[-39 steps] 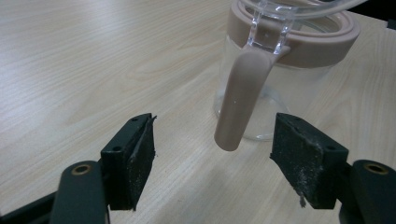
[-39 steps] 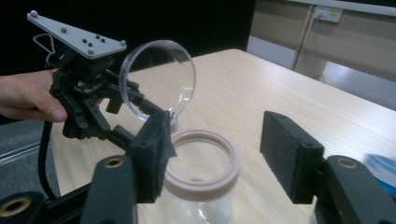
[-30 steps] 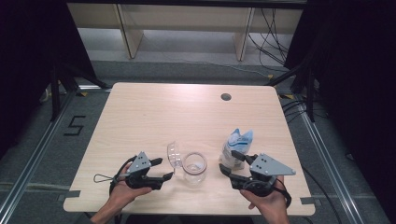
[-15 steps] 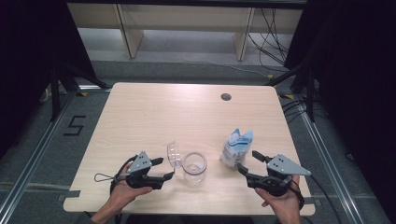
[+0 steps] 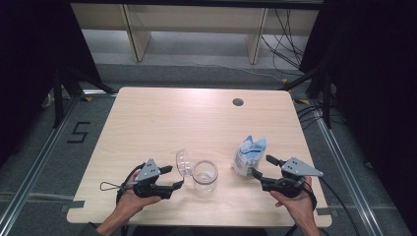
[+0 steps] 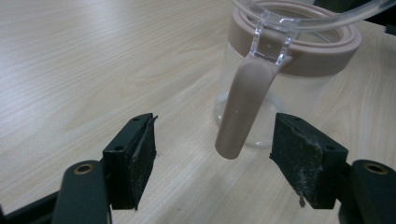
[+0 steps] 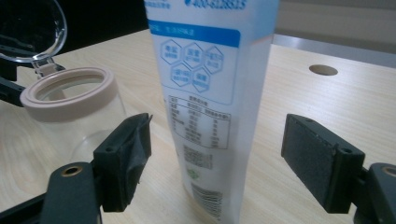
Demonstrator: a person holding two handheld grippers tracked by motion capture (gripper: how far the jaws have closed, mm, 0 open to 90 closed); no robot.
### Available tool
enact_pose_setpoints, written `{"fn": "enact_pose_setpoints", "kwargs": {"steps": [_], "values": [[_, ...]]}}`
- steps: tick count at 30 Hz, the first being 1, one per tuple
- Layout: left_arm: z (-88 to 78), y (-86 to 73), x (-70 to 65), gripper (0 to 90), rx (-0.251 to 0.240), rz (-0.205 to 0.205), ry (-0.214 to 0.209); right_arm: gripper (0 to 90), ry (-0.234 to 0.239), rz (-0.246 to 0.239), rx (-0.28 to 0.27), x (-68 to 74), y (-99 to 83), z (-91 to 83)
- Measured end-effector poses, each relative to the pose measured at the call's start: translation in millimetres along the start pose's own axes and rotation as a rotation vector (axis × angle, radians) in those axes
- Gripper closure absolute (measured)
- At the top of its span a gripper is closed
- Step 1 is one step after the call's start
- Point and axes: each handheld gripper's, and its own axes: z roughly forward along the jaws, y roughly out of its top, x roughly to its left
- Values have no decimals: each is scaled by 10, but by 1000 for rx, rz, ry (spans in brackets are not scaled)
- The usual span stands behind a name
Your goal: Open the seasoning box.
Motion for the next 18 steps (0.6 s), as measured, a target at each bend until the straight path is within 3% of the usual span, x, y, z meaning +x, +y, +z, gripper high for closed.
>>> {"fn": "enact_pose_setpoints", "kwargs": {"steps": [2, 3, 5, 18], "values": [[0, 2, 6, 303, -2, 3, -2, 243, -5, 17, -1, -21, -19, 27], [5, -5, -5, 303, -6, -26, -4, 243, 3, -3, 5, -52, -21, 39], [0, 1, 11, 303, -5, 4, -8, 242, -1, 8, 11, -55, -29, 64], [31, 16, -17, 313, -1, 2, -17, 226, 6, -18, 35, -88, -26, 192]]}}
